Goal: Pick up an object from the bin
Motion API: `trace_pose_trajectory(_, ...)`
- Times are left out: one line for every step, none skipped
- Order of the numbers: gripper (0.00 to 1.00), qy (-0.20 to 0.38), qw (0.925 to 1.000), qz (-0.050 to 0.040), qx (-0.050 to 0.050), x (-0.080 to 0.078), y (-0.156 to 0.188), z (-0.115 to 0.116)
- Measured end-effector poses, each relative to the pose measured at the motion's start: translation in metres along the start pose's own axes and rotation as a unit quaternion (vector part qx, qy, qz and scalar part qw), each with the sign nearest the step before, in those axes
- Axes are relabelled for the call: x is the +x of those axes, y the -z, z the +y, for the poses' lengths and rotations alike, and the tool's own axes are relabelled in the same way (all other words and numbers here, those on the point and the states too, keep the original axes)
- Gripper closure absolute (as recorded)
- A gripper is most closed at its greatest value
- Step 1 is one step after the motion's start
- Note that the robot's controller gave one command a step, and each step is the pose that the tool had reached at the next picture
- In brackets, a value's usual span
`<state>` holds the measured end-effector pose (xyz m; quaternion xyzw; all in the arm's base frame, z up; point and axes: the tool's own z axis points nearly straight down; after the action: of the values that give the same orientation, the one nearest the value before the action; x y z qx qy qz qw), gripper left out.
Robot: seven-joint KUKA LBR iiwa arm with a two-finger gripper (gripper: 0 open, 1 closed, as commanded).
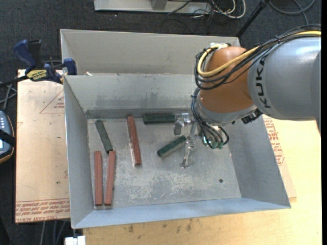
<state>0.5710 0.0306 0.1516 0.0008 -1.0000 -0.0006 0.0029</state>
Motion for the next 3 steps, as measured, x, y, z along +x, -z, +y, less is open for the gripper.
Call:
trace_pose_trajectory(0.0,0.0,1.0,-0.0033,0.0,-0.002,0.003,0.0)
trace_pose_trajectory(1.0,0.071,0.9974,-0.0034,0.0,-0.024,-0.076,0.011)
trace_pose_trajectory(1.0,0.071,0.9974,-0.0034,0.0,-0.024,-0.076,0.011)
